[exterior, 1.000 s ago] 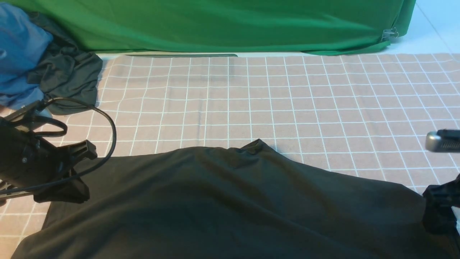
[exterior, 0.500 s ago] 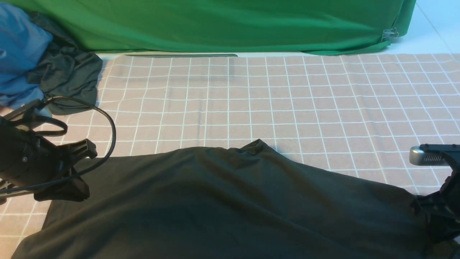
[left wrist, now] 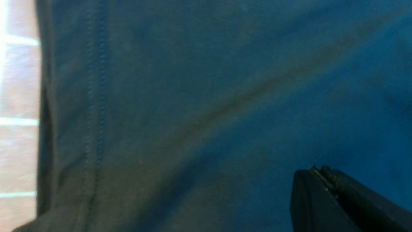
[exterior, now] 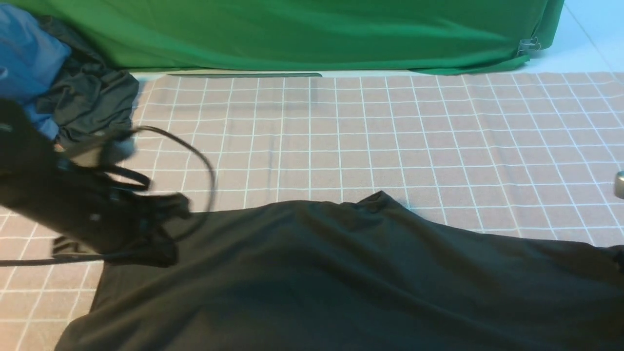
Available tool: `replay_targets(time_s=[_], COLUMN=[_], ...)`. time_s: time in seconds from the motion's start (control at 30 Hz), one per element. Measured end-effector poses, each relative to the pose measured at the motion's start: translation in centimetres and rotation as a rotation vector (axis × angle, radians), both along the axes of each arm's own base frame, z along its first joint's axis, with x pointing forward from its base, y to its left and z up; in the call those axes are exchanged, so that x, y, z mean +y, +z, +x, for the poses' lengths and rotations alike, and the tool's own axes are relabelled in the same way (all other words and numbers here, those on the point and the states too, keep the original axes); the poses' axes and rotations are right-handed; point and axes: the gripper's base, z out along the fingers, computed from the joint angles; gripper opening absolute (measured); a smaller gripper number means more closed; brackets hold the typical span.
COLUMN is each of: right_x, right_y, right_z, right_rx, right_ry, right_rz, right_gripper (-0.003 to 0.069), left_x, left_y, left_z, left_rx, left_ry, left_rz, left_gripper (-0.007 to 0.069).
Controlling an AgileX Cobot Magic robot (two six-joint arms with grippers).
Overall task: Fold a long-sleeved shirt over a pink coffee tablecloth.
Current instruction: 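Fold the right end of the dark garment over onto its left end with the right gripper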
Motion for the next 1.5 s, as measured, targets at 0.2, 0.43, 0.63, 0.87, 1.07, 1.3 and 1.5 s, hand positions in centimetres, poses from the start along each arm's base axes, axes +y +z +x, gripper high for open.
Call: replay_targets(time_s=[0.2,0.43,0.63,0.87,1.07,1.3,1.5], right_x=[-0.1,-0.1,-0.1,0.0,0.0,0.0,0.0], right_y=[0.0,0.0,0.0,0.4,0.8,0.8,0.8], right_z=[0.0,0.0,-0.1,-0.1,0.1,0.1,-0.1], right_rx=[0.003,0.003,0.005,0.026,0.012,0.013,0.032], right_ry=[-0.004,-0.005,-0.005,-0.004,-0.005,-0.001,-0.002], right_rz=[0.000,0.003,0.003,0.012,0.014,0.010,0.013], right_gripper=[0.0112,0.0112,0.0112,0.0112,0.0112,0.0112,0.0113], left_x=[-4.3,-10.5,-11.7,-10.1,-9.3,-8.1,-5.8], left_y=[-1.7,-3.0,-5.2,-7.1,-6.4,-3.4,-4.8], left_z=[0.2,-0.8,-1.2,-2.7,-3.9,-5.6,-6.2], left_rx=[0.031,0.009,0.091,0.168,0.140,0.110,0.136], left_ry=[-0.078,-0.206,-0.187,-0.115,-0.079,-0.095,-0.011], left_rz=[-0.018,-0.092,-0.022,0.067,0.055,0.076,0.158], left_gripper=[0.0014,0.0014,0.0014,0.0014,0.0014,0.0014,0.0014])
